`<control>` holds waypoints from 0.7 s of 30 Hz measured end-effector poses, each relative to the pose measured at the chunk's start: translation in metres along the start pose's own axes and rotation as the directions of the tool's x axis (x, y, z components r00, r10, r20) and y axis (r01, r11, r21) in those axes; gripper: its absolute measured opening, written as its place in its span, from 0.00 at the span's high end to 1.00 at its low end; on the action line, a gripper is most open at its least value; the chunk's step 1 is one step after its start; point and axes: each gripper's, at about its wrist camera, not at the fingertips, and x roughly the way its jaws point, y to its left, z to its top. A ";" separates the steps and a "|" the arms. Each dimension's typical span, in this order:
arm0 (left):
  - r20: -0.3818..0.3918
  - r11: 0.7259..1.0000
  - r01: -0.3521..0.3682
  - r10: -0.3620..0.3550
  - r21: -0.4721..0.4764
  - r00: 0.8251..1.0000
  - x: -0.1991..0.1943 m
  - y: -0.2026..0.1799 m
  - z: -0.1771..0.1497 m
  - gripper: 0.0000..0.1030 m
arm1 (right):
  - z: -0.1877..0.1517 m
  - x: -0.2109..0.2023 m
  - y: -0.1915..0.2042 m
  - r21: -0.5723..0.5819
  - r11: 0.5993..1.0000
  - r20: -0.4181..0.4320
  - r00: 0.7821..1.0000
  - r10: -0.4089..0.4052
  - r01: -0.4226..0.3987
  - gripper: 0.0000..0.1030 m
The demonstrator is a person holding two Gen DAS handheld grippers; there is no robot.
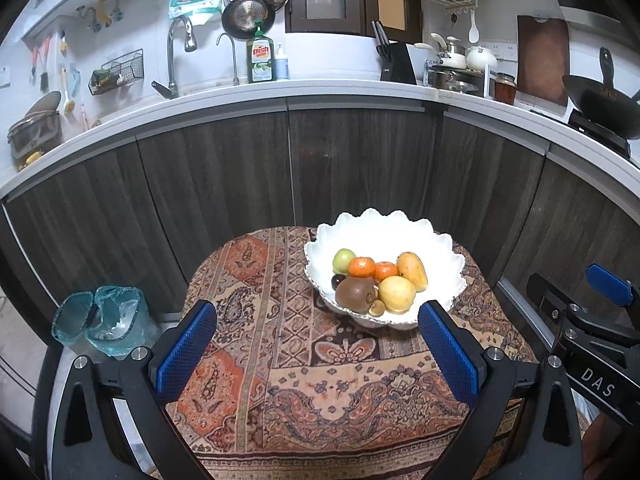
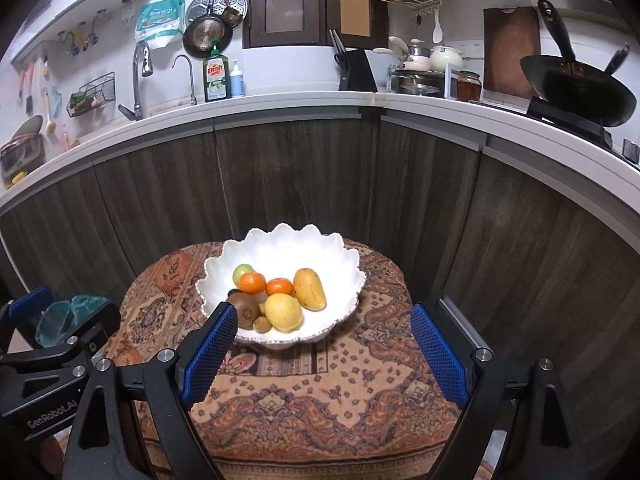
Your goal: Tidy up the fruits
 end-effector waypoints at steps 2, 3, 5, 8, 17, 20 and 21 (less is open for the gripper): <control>0.000 1.000 -0.003 0.003 0.002 1.000 -0.004 -0.001 -0.003 0.01 | -0.004 -0.004 -0.002 -0.001 1.000 0.001 1.000 -0.005 0.005 0.13; 0.000 1.000 -0.004 0.004 0.003 1.000 -0.006 -0.002 -0.004 0.01 | -0.006 -0.005 -0.003 0.000 1.000 0.001 1.000 -0.007 0.007 0.13; 0.002 1.000 -0.004 0.004 0.004 1.000 -0.009 -0.003 -0.006 0.01 | -0.008 -0.008 -0.005 0.002 1.000 0.002 1.000 -0.010 0.010 0.13; 0.006 1.000 -0.007 0.007 0.009 1.000 -0.015 -0.006 -0.008 0.01 | -0.012 -0.013 -0.008 0.006 1.000 0.006 1.000 -0.016 0.016 0.13; 0.009 1.000 -0.009 0.009 0.016 1.000 -0.024 -0.010 -0.012 0.01 | -0.017 -0.024 -0.016 0.017 0.999 0.018 0.999 -0.027 0.027 0.13; 0.009 1.000 -0.009 0.009 0.016 1.000 -0.023 -0.011 -0.011 0.01 | -0.017 -0.024 -0.017 0.016 0.999 0.020 0.999 -0.030 0.030 0.13; 0.010 1.000 -0.010 0.010 0.016 1.000 -0.023 -0.011 -0.011 0.01 | -0.017 -0.024 -0.018 0.017 0.999 0.019 0.999 -0.031 0.031 0.13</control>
